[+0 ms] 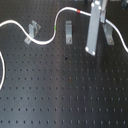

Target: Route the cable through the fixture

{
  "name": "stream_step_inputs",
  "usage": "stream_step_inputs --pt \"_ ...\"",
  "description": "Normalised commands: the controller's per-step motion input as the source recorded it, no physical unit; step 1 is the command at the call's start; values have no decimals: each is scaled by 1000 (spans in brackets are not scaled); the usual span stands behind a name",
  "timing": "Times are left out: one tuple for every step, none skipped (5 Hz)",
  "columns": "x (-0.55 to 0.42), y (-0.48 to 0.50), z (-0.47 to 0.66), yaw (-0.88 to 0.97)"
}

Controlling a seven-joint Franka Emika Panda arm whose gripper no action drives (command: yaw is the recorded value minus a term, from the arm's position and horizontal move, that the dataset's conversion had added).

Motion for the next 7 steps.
stream_step_inputs --pt "1 0 -88 -1000" --pt "1 0 -122 -1000" --pt "-27 7 0 -1000" --pt "-45 7 19 -1000" --pt "-49 3 15 -1000" --pt "-49 -2 17 -1000" --pt "-60 -8 23 -1000"
